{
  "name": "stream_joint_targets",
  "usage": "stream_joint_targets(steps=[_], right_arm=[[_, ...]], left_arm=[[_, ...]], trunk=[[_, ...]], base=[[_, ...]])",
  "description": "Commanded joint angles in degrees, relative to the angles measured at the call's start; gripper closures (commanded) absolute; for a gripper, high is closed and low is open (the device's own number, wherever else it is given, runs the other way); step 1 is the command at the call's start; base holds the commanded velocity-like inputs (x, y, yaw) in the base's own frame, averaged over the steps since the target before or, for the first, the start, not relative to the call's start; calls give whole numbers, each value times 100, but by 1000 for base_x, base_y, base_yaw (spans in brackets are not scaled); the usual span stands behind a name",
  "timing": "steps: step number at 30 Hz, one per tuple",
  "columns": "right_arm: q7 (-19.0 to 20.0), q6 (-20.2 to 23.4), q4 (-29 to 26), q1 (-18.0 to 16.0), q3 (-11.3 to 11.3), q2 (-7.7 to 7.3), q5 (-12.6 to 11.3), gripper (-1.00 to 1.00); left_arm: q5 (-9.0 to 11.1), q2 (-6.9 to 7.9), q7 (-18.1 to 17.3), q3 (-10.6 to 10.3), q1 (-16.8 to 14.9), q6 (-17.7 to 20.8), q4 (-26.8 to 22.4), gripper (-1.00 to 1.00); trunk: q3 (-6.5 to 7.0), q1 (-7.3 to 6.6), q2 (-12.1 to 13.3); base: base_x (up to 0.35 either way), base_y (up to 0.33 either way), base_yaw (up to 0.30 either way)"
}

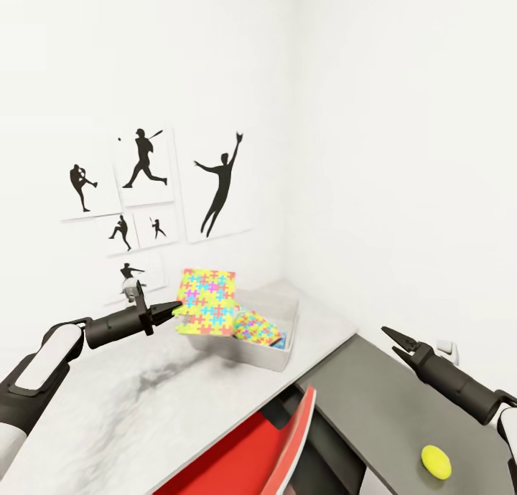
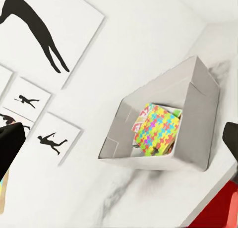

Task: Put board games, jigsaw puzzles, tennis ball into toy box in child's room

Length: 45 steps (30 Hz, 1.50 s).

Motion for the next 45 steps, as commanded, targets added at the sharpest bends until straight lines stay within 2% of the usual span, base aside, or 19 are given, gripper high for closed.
stream_joint_targets(steps=[1,19,45], right_arm=[[41,28,1,-2,-11,0,30,-100],[41,26,3,-2,-11,0,30,-100],[41,18,14,-2,-22,0,46,-100]], left_arm=[[-15,2,-47,-11,-6,8,7,100],[-5,2,-47,-11,-6,8,7,100],[-14,2,-47,-2,-6,8,7,100]], trunk=[[-4,5,-4],[-38,5,-4],[-40,5,-4]], base=[[243,-205,290],[156,-139,276],[88,-3,10]])
